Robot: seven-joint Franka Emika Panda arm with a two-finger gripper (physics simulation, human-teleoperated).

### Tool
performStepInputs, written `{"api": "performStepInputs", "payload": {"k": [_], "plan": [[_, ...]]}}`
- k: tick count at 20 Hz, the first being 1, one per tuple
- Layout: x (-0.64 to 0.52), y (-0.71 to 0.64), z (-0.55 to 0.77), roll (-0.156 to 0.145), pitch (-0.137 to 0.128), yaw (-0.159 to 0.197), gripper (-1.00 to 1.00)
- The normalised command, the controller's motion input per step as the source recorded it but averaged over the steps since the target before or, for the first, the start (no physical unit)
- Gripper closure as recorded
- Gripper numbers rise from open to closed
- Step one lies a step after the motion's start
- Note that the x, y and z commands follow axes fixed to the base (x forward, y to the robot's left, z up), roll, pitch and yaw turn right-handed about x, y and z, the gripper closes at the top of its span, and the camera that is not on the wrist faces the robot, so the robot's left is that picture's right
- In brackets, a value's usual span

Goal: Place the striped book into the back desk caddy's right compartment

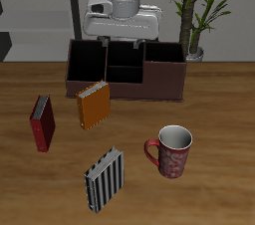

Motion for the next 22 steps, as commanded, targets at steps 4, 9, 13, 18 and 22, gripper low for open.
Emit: {"api": "performStepInputs", "payload": {"k": [4, 9, 13, 18, 22], "plan": [[0.07, -0.02, -0.03, -0.01, -0.007, 0.011, -1.0], [0.35, -0.2, 0.09, -0.012, -0.023, 0.022, -1.0], [0.33, -0.2, 0.11, 0.031, -0.025, -0.004, -1.0], [0.52, -0.33, 0.17, -0.044, -0.089, 0.073, -1.0], [0.63, -0.29, -0.06, -0.009, 0.036, -0.074, -1.0]]}}
